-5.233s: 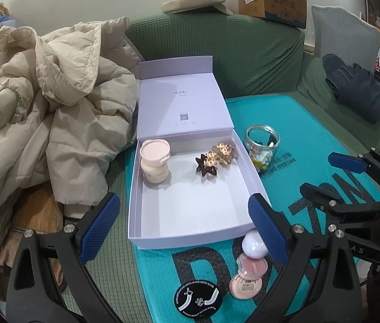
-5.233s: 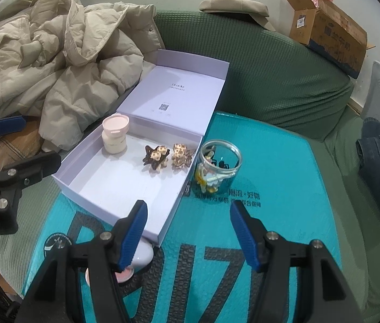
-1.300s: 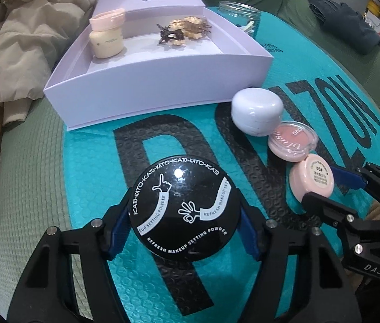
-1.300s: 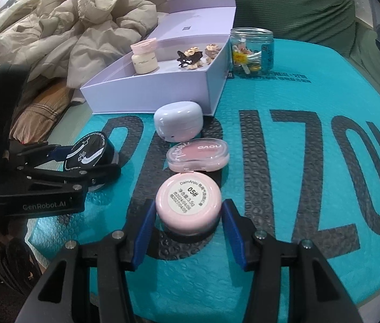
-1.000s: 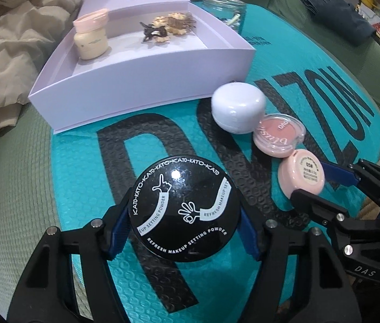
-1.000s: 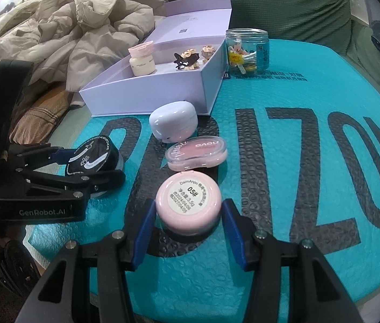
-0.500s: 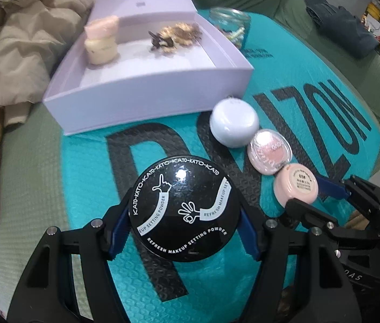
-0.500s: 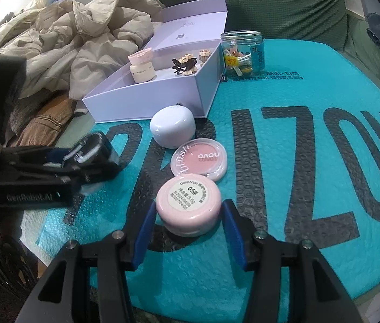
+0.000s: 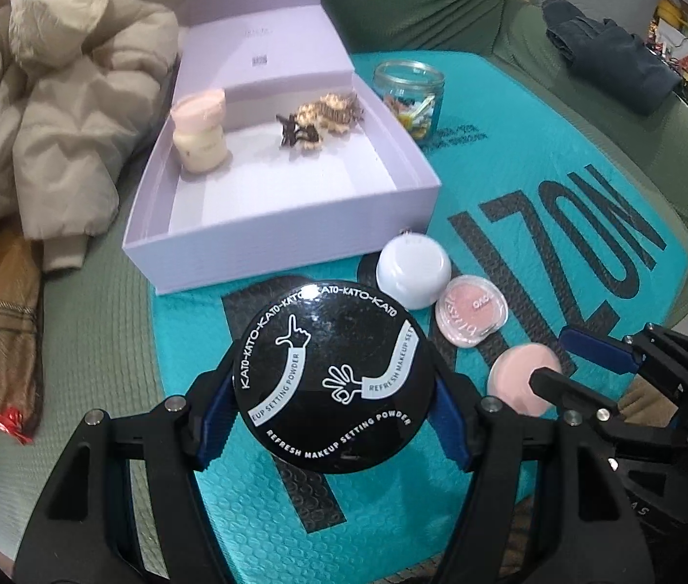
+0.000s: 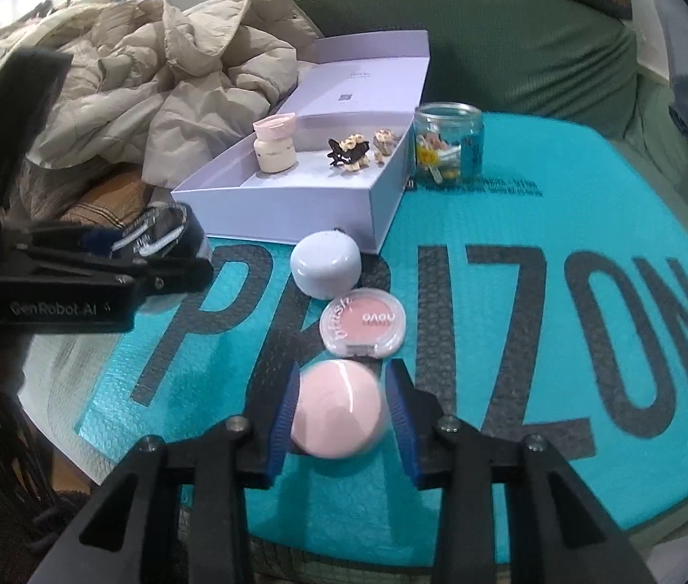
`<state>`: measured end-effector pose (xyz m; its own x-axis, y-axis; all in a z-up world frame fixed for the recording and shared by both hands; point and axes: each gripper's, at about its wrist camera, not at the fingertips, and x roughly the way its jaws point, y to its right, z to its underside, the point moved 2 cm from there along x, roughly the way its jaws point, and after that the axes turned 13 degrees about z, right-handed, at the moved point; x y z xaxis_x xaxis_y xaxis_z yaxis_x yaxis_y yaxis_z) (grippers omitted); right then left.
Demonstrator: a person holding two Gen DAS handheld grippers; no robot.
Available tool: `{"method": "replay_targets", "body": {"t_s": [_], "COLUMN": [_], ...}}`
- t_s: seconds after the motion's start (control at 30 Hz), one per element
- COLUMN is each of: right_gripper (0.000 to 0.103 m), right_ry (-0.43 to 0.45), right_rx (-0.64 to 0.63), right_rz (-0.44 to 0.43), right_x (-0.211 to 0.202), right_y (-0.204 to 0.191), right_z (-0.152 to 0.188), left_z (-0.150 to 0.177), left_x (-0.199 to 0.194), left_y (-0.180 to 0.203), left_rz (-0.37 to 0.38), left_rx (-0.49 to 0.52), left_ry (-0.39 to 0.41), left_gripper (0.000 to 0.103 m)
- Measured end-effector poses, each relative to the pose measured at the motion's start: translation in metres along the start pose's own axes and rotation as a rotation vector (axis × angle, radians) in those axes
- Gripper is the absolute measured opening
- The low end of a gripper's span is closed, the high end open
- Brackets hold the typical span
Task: Organize objects
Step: 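Lift black compact with left tool while right lifts pink compact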
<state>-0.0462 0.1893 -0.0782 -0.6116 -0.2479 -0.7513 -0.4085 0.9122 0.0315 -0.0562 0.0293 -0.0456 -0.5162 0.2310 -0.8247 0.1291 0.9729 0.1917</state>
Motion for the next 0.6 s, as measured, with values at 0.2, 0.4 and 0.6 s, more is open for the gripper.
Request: {"method": "replay_targets", "body": {"t_s": [0.2,0.4,0.6], "right_gripper": [0.037,0.055,0.059], "right_ry": [-0.068,-0.096,-0.106], "right_rx": [0.012,0.065,0.031], "right_rz": [0.005,-0.043,-0.083], "right_x": [0.018,0.026,0.028], "right_y": [0.002,0.008,-0.008], "right_z": [0.005,0.009,0.009], "left_z": [0.001,0.007,0.011], "left_x": [0.002,0.008,0.008], "left_y": [-0.003,-0.008,-0.007], "left_rz": [0.016,0.059,0.066], "left_rx": [-0.007,-0.029,-0.013], "left_ry": [-0.005,-0.015,-0.018], "left_gripper": [0.067,0.067,0.067]}}
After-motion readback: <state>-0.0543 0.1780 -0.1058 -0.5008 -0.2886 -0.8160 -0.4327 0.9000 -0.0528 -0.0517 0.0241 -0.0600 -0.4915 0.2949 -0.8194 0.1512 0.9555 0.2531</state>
